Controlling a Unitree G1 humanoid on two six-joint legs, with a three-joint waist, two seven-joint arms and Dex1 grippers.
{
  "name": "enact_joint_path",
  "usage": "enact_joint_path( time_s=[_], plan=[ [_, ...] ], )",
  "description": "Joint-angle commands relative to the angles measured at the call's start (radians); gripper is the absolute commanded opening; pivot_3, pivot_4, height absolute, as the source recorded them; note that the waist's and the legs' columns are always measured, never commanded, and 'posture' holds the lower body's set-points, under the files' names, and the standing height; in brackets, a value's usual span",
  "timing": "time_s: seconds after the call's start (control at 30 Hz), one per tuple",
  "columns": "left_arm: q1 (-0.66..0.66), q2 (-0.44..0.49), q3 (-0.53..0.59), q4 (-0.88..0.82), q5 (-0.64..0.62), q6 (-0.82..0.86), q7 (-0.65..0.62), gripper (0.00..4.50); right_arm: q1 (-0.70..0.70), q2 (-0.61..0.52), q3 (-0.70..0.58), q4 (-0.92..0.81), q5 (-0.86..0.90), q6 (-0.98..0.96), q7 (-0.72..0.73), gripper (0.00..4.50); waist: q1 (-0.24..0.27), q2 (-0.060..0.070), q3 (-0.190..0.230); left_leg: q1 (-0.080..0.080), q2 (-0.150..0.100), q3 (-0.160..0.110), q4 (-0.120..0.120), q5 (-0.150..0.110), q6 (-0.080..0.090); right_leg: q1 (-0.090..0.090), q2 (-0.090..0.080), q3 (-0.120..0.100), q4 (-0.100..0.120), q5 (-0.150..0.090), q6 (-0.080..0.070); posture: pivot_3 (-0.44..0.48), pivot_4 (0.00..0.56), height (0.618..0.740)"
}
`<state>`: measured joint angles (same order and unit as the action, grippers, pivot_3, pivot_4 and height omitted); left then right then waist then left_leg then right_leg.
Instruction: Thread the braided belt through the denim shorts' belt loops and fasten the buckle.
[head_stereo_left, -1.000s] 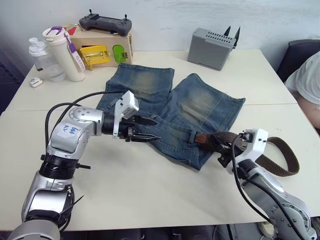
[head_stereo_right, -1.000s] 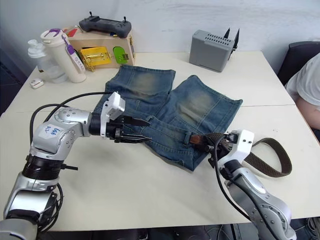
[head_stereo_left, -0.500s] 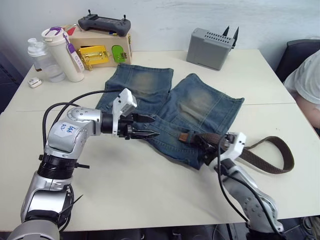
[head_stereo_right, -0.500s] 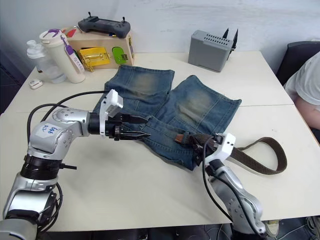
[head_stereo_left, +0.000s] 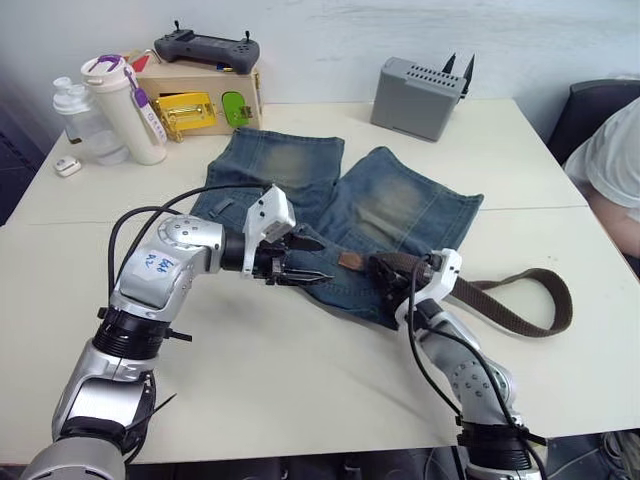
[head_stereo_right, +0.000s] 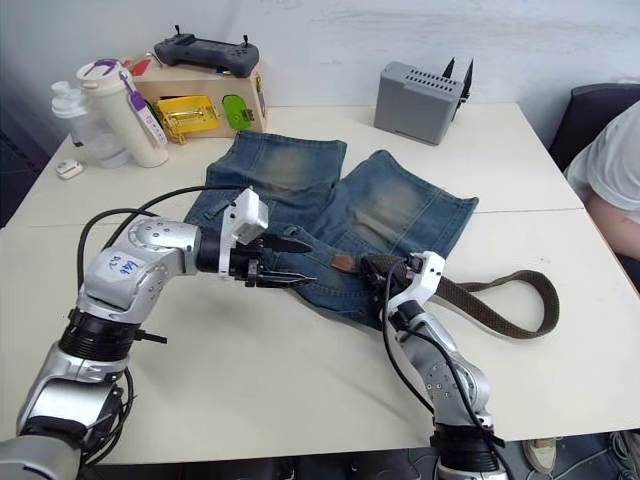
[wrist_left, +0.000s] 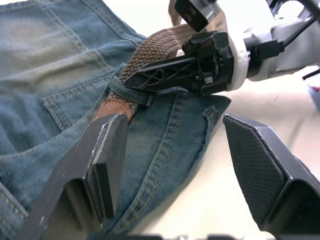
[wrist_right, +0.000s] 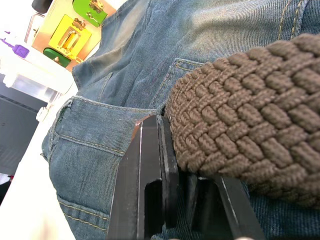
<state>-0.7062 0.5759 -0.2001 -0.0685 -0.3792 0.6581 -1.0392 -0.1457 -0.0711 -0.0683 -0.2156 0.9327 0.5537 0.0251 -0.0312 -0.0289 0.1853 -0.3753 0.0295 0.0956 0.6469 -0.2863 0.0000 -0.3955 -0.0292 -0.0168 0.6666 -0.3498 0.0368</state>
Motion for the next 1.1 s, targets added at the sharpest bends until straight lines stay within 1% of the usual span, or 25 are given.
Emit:
enact_joint_path(
  time_s=[0.03,0.07,0.1,0.17,0.2,0.23,0.3,0.4,0.5,0.6,0.67,0.7,0.77,0.8,0.9,0.97,1.0,1.07,1.1],
  plan=[
    [-0.028,-0.022,-0.012,0.014,0.036,-0.077,0.001,3.42,0.060,-0.008,-0.026,-0.076,0.042,0.066,-0.019,2.00,0.000,0.000,0.000,0.000,0.000,0.000,0.000,0.000,0.000,0.000,0.000,0.000,0.000,0.000,0.000,0.000,0.150,0.736],
    [-0.032,-0.030,-0.016,0.029,0.049,-0.101,0.002,3.42,0.086,-0.025,-0.031,-0.118,0.066,0.091,-0.014,2.40,0.001,0.000,0.000,0.000,0.000,0.000,0.000,0.000,0.000,0.000,0.000,0.000,0.000,0.000,0.000,0.000,0.150,0.736],
    [-0.036,-0.036,-0.021,0.041,0.063,-0.126,0.003,3.42,0.106,-0.041,-0.034,-0.153,0.079,0.111,-0.011,2.96,0.002,0.000,0.000,0.000,0.000,0.000,-0.001,0.000,0.000,0.000,0.000,0.000,0.000,0.000,0.000,0.000,0.150,0.736],
    [-0.044,-0.046,-0.026,0.069,0.088,-0.172,0.004,3.42,0.137,-0.079,-0.035,-0.214,0.082,0.141,-0.011,3.57,0.004,0.000,0.000,0.000,0.000,0.000,0.000,0.000,0.000,0.000,0.000,0.000,-0.001,0.000,0.000,0.000,0.150,0.736],
    [-0.050,-0.053,-0.028,0.088,0.101,-0.199,0.005,3.42,0.156,-0.112,-0.031,-0.257,0.082,0.159,-0.003,4.13,0.004,0.000,0.000,0.000,0.000,0.000,0.000,0.000,0.001,0.000,0.000,0.000,-0.001,0.000,0.000,0.000,0.150,0.736],
    [-0.058,-0.059,-0.030,0.109,0.114,-0.225,0.005,3.42,0.176,-0.154,-0.026,-0.305,0.078,0.180,0.007,4.47,0.004,0.000,0.000,0.000,0.000,0.000,0.000,-0.001,0.001,0.001,0.000,0.000,-0.001,0.000,0.000,0.000,0.150,0.736],
    [-0.072,-0.071,-0.031,0.147,0.136,-0.274,-0.002,3.42,0.211,-0.241,-0.016,-0.394,0.077,0.219,0.040,4.47,0.004,0.000,0.000,0.000,-0.001,0.000,0.000,-0.003,0.006,0.001,-0.002,0.000,-0.001,0.000,0.000,0.000,0.150,0.736],
    [-0.091,-0.079,-0.044,0.201,0.172,-0.344,-0.016,3.42,0.226,-0.338,-0.007,-0.468,0.060,0.240,0.078,4.47,0.001,0.000,0.000,-0.001,-0.001,-0.001,0.000,-0.003,0.006,0.001,-0.001,0.000,-0.002,0.000,0.000,0.000,0.150,0.736],
    [-0.104,-0.095,-0.054,0.237,0.191,-0.382,-0.026,3.42,0.209,-0.358,-0.010,-0.483,0.070,0.246,0.081,4.47,0.000,0.000,0.000,-0.001,0.000,0.000,0.000,-0.003,0.005,0.001,0.000,0.000,-0.002,0.000,0.000,0.000,0.150,0.736],
    [-0.108,-0.108,-0.062,0.249,0.201,-0.409,-0.041,3.42,0.156,-0.418,0.061,-0.515,-0.018,0.243,0.143,4.47,0.001,0.000,0.000,-0.001,0.001,0.000,0.000,-0.001,0.001,0.000,0.002,0.000,-0.002,0.000,0.000,0.000,0.150,0.736],
    [-0.110,-0.108,-0.067,0.258,0.212,-0.429,-0.051,3.42,0.108,-0.528,0.172,-0.556,-0.177,0.209,0.215,4.47,0.003,0.000,0.000,-0.001,0.000,0.000,0.000,-0.002,0.001,0.000,0.001,0.001,-0.003,0.000,0.000,0.000,0.150,0.736],
    [-0.110,-0.109,-0.067,0.261,0.215,-0.435,-0.055,3.42,0.091,-0.558,0.204,-0.560,-0.231,0.195,0.232,4.47,0.002,0.001,0.000,-0.001,0.000,0.000,0.001,-0.002,0.002,0.001,0.001,0.001,-0.003,0.000,0.000,0.000,0.150,0.736],
    [-0.109,-0.110,-0.066,0.266,0.220,-0.443,-0.062,3.42,0.069,-0.559,0.197,-0.525,-0.276,0.178,0.216,4.47,0.004,-0.001,0.001,-0.001,0.000,0.000,0.001,-0.002,0.002,0.001,0.001,0.001,-0.004,0.000,0.001,0.000,0.150,0.736],
    [-0.108,-0.111,-0.064,0.266,0.222,-0.443,-0.064,3.42,0.072,-0.542,0.164,-0.506,-0.263,0.179,0.208,4.47,0.004,-0.001,0.001,-0.001,0.000,0.000,0.001,-0.002,0.002,0.001,0.001,0.001,-0.004,0.000,0.001,0.000,0.150,0.736],
    [-0.100,-0.108,-0.060,0.257,0.222,-0.438,-0.066,3.42,0.110,-0.474,0.023,-0.461,-0.186,0.181,0.182,4.47,0.008,-0.001,0.001,-0.002,0.000,0.000,0.000,-0.002,0.002,0.000,0.001,0.000,-0.004,0.000,0.001,0.000,0.150,0.736],
    [-0.093,-0.109,-0.053,0.249,0.212,-0.422,-0.066,3.42,0.139,-0.377,-0.100,-0.438,0.041,0.198,0.095,4.47,0.009,-0.001,0.001,-0.003,0.000,0.000,0.001,-0.002,0.002,0.000,0.000,0.000,-0.005,0.000,0.001,0.000,0.150,0.736],
    [-0.089,-0.107,-0.052,0.245,0.213,-0.420,-0.067,3.42,0.172,-0.344,-0.140,-0.434,0.162,0.209,0.063,4.47,0.008,-0.001,0.001,-0.003,0.000,0.000,0.001,-0.002,0.002,0.001,0.000,0.000,-0.005,0.000,0.001,0.000,0.150,0.736],
    [-0.082,-0.105,-0.050,0.242,0.214,-0.418,-0.066,3.42,0.266,-0.290,-0.168,-0.447,0.375,0.212,0.031,4.47,0.007,-0.001,0.001,-0.003,0.000,-0.001,0.001,-0.002,0.002,0.001,0.000,0.000,-0.005,0.000,0.001,0.000,0.150,0.736],
    [-0.079,-0.104,-0.050,0.241,0.215,-0.418,-0.065,3.42,0.317,-0.262,-0.168,-0.452,0.441,0.205,0.026,4.47,0.006,-0.001,0.001,-0.003,0.000,-0.001,0.000,-0.002,0.002,0.001,0.000,0.000,-0.005,0.000,0.001,0.000,0.150,0.736]
  ],
)
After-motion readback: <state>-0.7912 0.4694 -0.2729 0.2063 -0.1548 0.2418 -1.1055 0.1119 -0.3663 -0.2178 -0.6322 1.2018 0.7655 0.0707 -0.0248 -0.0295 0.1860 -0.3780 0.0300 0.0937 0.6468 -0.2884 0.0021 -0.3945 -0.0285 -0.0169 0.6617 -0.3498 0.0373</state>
